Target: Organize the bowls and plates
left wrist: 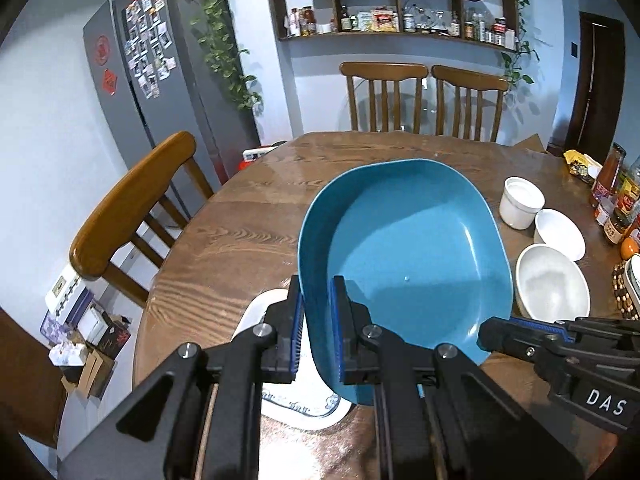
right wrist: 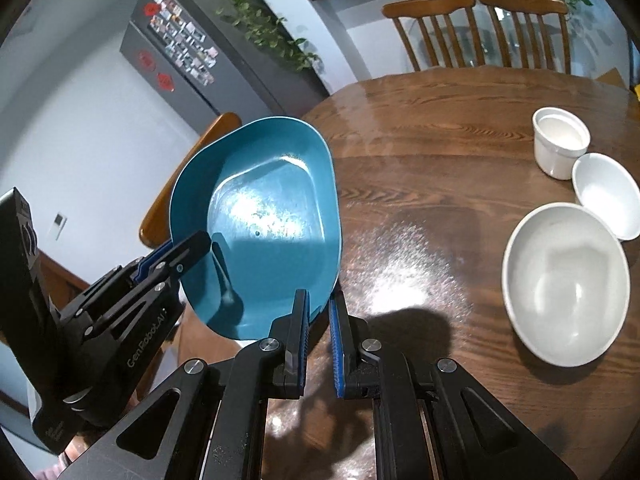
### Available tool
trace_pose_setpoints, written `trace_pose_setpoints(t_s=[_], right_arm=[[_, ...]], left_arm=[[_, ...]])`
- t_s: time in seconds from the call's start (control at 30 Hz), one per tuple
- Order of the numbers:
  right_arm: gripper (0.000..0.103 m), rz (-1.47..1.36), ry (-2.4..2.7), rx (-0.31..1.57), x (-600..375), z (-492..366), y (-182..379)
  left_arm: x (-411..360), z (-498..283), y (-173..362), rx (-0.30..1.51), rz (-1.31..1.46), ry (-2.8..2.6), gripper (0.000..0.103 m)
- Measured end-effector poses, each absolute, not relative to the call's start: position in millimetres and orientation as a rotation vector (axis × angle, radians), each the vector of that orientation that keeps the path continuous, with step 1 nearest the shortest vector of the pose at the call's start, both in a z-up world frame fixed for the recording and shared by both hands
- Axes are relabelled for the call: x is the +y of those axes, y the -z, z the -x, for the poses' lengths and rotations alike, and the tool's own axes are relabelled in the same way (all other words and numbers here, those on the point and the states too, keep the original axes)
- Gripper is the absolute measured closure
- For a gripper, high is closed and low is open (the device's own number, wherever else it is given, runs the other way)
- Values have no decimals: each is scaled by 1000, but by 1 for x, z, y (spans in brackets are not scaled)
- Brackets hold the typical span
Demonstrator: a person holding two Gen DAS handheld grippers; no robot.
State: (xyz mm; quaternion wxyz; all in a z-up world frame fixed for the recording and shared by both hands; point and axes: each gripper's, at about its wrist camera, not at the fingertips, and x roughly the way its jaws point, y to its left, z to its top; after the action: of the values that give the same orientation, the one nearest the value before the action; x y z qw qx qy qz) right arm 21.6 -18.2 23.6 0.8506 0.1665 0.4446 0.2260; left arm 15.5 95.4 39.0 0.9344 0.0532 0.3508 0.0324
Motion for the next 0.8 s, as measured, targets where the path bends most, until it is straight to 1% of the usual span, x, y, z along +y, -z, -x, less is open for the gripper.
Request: trace_pose_setpoints(t_s=[0.47,0.8], right_arm=[[92,-304,-544,1017,25,-30,-5],[92,-284,-561,1100,55,-43,19]], left_arm=[[135,-13,-15,794,-85,-138,92],[170,-19,13,899,-42,-145,92]])
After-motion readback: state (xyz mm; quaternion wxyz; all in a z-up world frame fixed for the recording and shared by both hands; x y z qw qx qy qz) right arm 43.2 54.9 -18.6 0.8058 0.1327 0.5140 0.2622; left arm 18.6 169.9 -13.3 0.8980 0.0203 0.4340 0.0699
